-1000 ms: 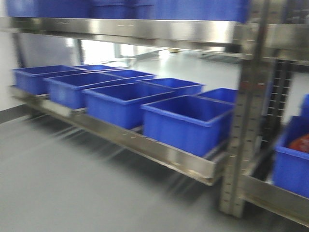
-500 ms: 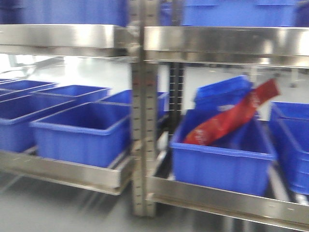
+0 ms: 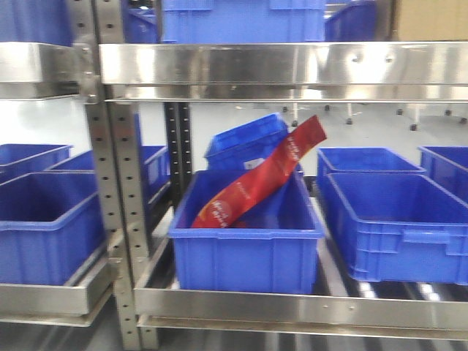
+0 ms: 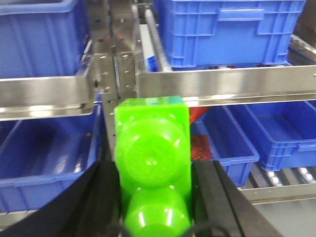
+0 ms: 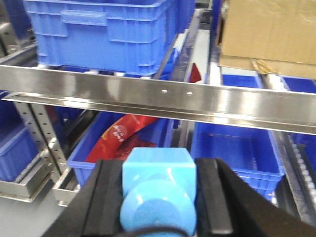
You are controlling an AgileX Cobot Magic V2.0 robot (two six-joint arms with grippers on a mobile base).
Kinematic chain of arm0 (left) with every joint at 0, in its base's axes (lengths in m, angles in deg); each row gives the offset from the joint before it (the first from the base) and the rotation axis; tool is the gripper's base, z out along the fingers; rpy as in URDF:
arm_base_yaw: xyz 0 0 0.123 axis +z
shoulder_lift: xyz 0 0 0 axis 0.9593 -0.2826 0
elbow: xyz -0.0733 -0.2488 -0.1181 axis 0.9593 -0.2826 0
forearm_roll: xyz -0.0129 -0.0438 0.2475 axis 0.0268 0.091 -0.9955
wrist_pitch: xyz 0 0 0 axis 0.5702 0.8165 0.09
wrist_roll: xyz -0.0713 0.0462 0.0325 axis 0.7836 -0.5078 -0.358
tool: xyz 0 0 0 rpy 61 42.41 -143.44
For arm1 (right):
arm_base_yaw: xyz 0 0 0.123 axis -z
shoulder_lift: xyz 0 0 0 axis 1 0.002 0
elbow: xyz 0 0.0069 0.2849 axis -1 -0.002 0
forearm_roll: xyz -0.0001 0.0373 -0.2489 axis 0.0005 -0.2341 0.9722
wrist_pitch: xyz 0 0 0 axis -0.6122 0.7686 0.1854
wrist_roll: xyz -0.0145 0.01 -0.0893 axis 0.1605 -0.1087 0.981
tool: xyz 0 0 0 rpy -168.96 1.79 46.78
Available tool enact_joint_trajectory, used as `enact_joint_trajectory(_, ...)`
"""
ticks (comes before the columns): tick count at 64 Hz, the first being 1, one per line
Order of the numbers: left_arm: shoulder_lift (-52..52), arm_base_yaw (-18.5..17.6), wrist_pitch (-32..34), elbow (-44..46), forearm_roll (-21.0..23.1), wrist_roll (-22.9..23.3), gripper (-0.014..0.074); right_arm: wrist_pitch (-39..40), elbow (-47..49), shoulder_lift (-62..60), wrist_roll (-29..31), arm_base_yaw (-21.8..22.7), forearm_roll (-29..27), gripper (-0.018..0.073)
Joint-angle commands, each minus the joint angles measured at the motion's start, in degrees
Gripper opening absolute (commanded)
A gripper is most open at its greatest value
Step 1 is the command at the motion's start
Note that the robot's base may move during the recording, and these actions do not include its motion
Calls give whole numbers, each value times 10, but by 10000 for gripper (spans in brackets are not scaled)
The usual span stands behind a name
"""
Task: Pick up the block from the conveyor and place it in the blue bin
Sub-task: 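Turn and approach the blue bin holding a red bag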
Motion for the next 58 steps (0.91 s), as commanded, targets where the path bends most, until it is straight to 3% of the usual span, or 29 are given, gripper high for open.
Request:
enact_joint_trajectory(1,0,-3,12,5,2,4,-111,12,5,-1,6,3,6,-153)
enact_joint_trajectory(58,0,-3,12,5,2,4,-111,12,5,-1,6,3,5,-153)
